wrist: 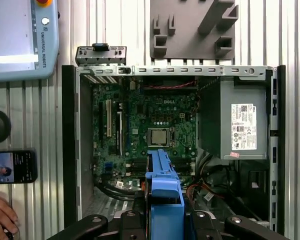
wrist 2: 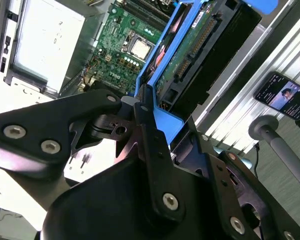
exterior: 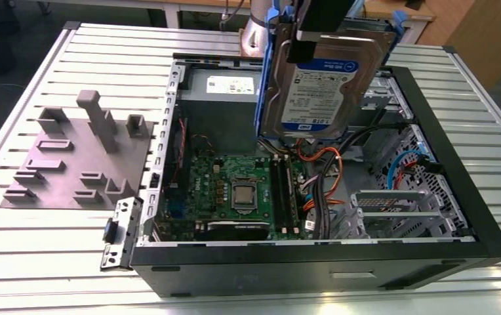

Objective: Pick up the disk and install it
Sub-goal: 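Insert the disk into the insertion slot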

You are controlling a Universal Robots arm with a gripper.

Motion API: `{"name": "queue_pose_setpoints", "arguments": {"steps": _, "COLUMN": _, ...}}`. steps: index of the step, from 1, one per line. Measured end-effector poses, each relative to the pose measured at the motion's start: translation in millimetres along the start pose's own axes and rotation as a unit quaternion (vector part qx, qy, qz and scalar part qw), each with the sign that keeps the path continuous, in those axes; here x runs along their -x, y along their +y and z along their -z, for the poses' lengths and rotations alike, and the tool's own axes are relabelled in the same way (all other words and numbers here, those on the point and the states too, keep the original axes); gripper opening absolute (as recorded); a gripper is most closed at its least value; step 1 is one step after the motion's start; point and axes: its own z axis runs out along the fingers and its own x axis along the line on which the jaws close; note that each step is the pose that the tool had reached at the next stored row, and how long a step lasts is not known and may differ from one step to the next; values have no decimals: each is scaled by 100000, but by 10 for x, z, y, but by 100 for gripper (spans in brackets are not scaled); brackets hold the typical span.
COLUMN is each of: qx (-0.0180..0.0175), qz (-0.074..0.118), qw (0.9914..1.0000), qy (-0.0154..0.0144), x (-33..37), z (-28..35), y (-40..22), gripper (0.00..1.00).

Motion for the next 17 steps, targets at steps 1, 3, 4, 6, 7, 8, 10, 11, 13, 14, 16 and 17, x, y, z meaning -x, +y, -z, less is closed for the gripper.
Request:
{"name": "queue_pose_setpoints", "arguments": {"steps": 1, "qx": -1, "qz": -4, "qw": 100000, "qy": -1, "x": -1, "z": 0, "y": -10, "gripper": 36}}
{"name": "queue_pose_setpoints", "arguments": {"steps": 3, "qx": 0, "qz": -4, "qw": 100000, "qy": 1, "x": -3, "z": -1, "y": -23, "gripper": 36}}
{"name": "queue_pose_setpoints", "arguments": {"steps": 4, "qx": -1, "qz": -2, "qw": 100000, "qy": -2, "x": -3, "z": -1, "y": -27, "gripper": 36}}
{"name": "queue_pose_setpoints", "arguments": {"steps": 6, "qx": -2, "qz": -10, "qw": 100000, "qy": 2, "x": -3, "z": -1, "y": -30, "gripper": 36}}
{"name": "queue_pose_setpoints", "arguments": {"steps": 7, "qx": -1, "qz": -4, "qw": 100000, "qy": 2, "x": -3, "z": -1, "y": -35, "gripper": 36}}
{"name": "queue_pose_setpoints", "arguments": {"steps": 8, "qx": -1, "qz": -3, "qw": 100000, "qy": 0, "x": -3, "z": -1, "y": -38, "gripper": 36}}
{"name": "queue_pose_setpoints", "arguments": {"steps": 10, "qx": -1, "qz": -6, "qw": 100000, "qy": 3, "x": -3, "z": -1, "y": -38, "gripper": 36}}
{"name": "queue_pose_setpoints", "arguments": {"steps": 11, "qx": -1, "qz": -5, "qw": 100000, "qy": 1, "x": -3, "z": -1, "y": -38, "gripper": 36}}
{"name": "queue_pose_setpoints", "arguments": {"steps": 13, "qx": -2, "qz": -4, "qw": 100000, "qy": 1, "x": -3, "z": -1, "y": -39, "gripper": 36}}
{"name": "queue_pose_setpoints", "arguments": {"steps": 14, "qx": -2, "qz": -7, "qw": 100000, "qy": 1, "x": -3, "z": -1, "y": -38, "gripper": 36}}
{"name": "queue_pose_setpoints", "arguments": {"steps": 16, "qx": -1, "qz": -5, "qw": 100000, "qy": 2, "x": -3, "z": -1, "y": -39, "gripper": 36}}
{"name": "queue_pose_setpoints", "arguments": {"steps": 17, "qx": -1, "qz": -4, "qw": 100000, "qy": -1, "x": -3, "z": -1, "y": -39, "gripper": 36}}
